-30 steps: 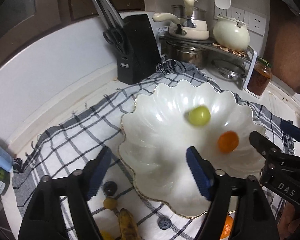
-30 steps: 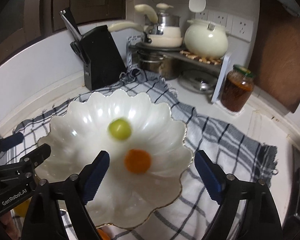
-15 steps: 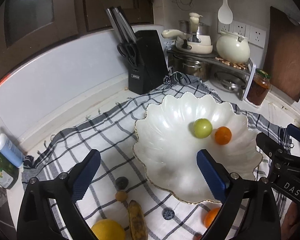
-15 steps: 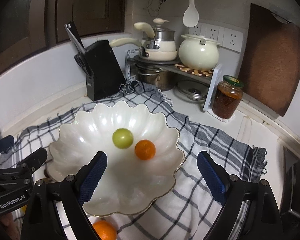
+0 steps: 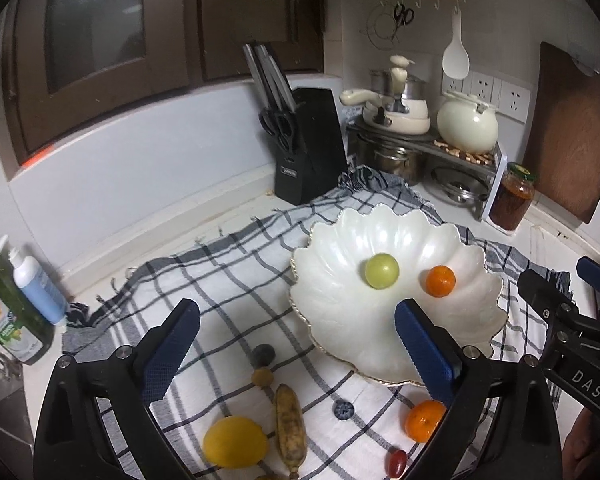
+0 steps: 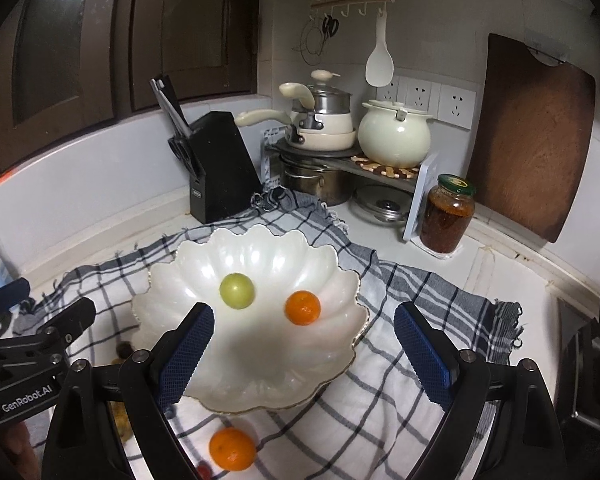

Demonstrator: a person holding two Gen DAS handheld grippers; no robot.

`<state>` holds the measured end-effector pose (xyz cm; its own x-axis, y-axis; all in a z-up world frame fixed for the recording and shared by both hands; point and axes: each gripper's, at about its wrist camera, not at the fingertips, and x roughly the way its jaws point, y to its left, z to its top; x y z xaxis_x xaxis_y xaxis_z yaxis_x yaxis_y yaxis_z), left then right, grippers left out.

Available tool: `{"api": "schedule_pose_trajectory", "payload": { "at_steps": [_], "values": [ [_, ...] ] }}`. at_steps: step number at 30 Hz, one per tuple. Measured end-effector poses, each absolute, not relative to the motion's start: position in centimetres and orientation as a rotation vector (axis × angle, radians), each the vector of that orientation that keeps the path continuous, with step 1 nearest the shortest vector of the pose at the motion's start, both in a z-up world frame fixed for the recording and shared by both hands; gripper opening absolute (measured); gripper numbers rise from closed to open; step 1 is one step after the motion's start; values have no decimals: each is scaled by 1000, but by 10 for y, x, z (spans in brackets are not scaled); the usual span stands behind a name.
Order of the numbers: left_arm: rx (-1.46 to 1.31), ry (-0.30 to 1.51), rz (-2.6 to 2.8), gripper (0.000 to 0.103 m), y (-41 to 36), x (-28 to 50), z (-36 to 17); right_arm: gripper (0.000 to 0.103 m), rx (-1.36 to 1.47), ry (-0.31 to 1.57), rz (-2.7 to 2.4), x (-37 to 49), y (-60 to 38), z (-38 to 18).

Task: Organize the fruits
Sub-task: 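Withdraw both tools from the bowl toward the remaining fruits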

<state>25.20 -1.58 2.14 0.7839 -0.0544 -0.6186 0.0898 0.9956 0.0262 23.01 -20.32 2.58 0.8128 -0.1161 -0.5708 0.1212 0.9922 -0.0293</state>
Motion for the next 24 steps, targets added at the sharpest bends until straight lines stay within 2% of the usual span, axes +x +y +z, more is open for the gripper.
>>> {"api": "schedule_pose_trajectory", "payload": {
  "at_steps": [8,24],
  "values": [
    [45,620,-30,100,2,224,31,92,-1,570,-112,209,-188,32],
    [16,605,72,100,36,182,16,92,-37,569,-11,186,-155,21]
  ]
}}
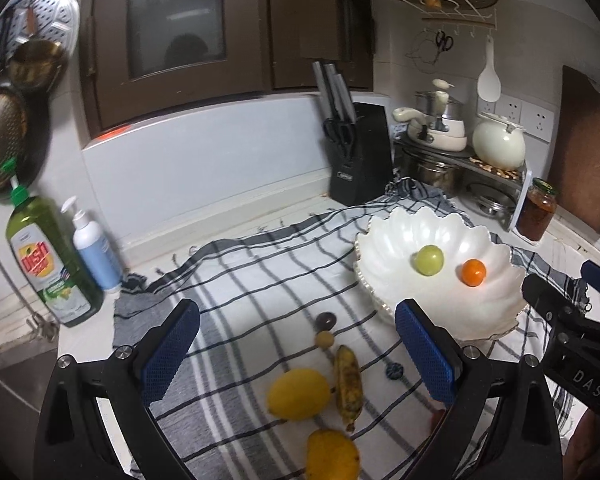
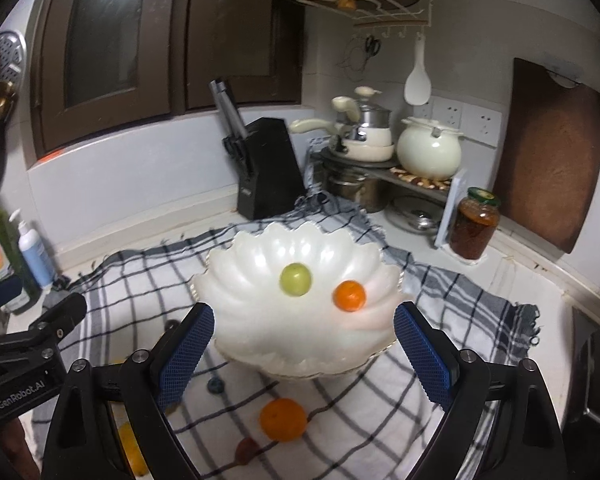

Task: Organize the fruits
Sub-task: 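Withdraw both tools from the bowl toward the remaining fruits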

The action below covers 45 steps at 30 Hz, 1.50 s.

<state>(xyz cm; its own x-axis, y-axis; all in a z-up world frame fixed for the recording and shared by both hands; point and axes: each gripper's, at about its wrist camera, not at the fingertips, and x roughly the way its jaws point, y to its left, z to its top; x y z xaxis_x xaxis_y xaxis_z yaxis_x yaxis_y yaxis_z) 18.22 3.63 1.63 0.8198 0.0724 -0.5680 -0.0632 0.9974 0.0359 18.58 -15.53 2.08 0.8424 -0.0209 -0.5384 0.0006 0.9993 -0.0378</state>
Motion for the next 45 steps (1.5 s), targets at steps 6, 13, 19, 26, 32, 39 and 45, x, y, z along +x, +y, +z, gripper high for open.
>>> {"api": "schedule_pose_trajectory", "payload": {
  "at_steps": [6,13,19,26,32,39,45],
  "values": [
    [17,627,107,100,49,172,2,92,-53,592,20,181,-142,7],
    [5,668,127,100,58,159,-21,92,-66,630,43,174,-131,-15],
    [-16,686,136,100,56,146,-41,92,-52,672,47,166,-132,-36],
    [-13,721,118,100,45,139,-63,92,-41,704,44,155,-144,-59],
    [-3,754,103,100,32,138,-82,92,-40,712,24,151,-155,-69],
    [19,783,104,96,23,139,-100,92,-51,723,20,148,-161,-83],
    [23,811,89,91,16,142,-112,92,-37,734,8,150,-169,-90]
  ]
}}
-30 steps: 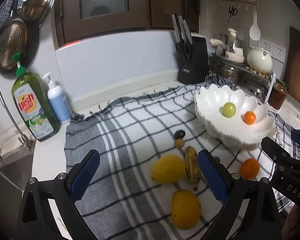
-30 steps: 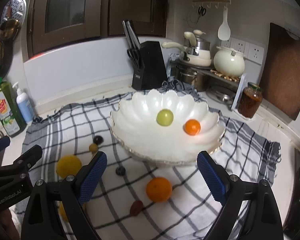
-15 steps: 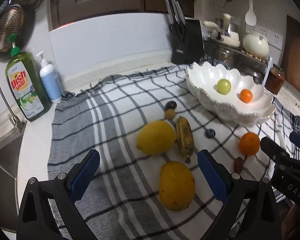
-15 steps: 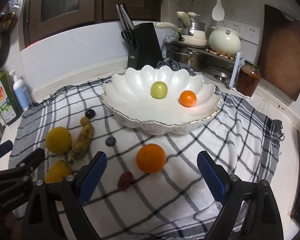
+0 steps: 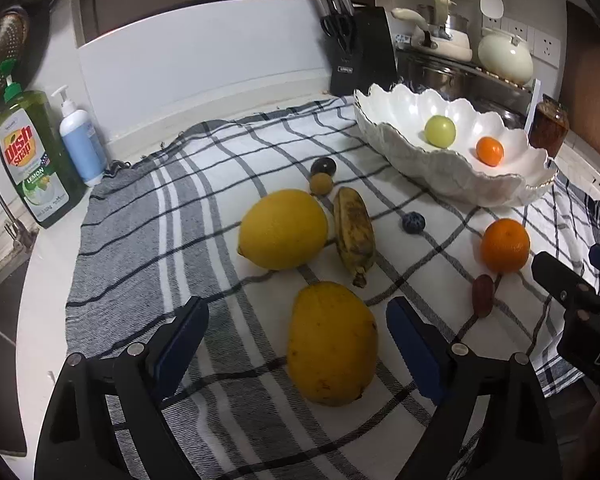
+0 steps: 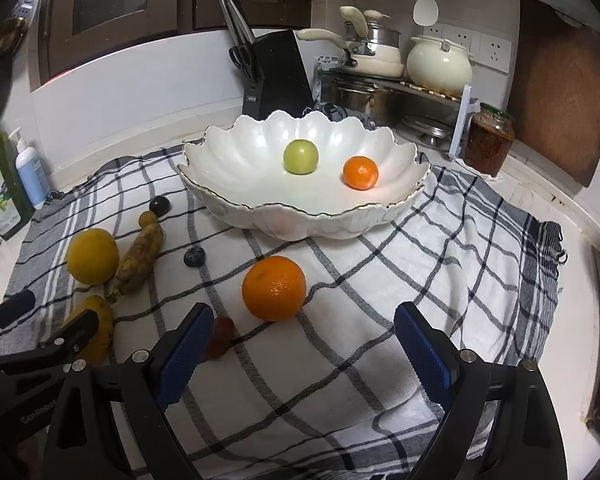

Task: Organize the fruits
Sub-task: 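Withdraw both tools from the bowl toward the remaining fruits, then grasp the yellow mango with the left tool while the right tool grasps a red plum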

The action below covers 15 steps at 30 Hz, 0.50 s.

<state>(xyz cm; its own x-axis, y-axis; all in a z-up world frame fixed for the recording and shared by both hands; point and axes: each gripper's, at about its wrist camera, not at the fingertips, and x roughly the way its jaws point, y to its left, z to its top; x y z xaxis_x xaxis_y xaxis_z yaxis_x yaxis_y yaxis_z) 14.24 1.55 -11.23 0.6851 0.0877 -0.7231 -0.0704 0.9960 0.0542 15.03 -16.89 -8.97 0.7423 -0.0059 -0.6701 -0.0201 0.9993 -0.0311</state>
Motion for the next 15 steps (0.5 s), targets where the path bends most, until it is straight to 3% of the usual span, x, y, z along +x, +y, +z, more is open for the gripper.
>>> {"api": "schedule_pose_trajectory", "payload": {
  "at_steps": [15],
  "values": [
    [8,883,64,73,12,151,-137,92,-36,768,-1,154,-170,-104]
  ]
}}
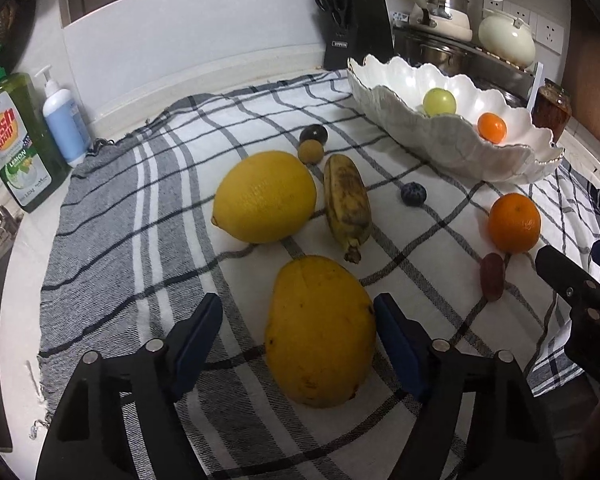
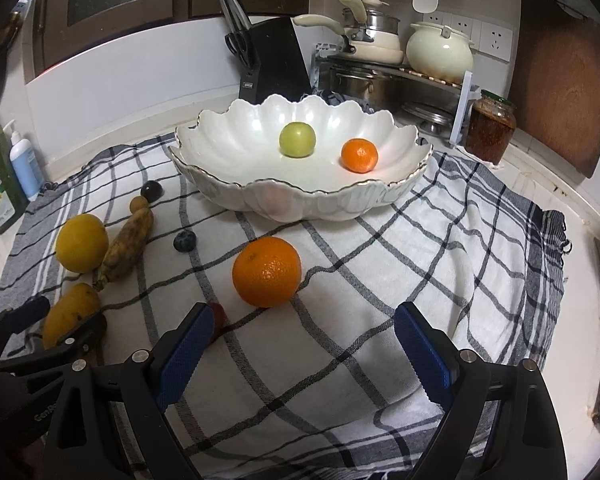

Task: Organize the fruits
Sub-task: 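Grasp the yellow mango with the left tool while the right tool grasps a red plum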

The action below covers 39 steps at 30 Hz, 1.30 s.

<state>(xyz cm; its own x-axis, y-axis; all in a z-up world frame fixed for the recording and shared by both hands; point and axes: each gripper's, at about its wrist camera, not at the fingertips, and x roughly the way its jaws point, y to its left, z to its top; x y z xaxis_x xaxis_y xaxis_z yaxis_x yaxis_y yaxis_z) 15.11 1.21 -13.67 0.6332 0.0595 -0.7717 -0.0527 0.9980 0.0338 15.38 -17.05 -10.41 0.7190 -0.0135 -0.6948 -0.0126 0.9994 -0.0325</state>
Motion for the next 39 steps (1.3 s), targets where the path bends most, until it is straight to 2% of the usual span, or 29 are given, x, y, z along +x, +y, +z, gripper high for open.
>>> {"api": "schedule_pose_trajectory", "payload": {
  "at_steps": [5,8,23,25,30,37,39],
  "values": [
    [5,894,42,61,11,152,-140,92,-33,772,-1,154,-171,-106],
    [3,897,7,48,9,153,-139,92,-28,772,1,155,-171,-106],
    [-1,879,34,48,26,143,-121,92,-17,780,84,155,-152,-108],
    [-6,882,40,48,29,142,-120,88,-15,786,101,156,-148,-110],
    [-18,890,53,48,37,139,-123,65,-16,817,134,163,-136,-119],
    [-24,892,70,48,43,138,-123,45,-24,853,132,171,-126,-135],
    [-25,891,71,48,44,138,-123,37,-35,850,129,171,-126,-135]
  ]
}}
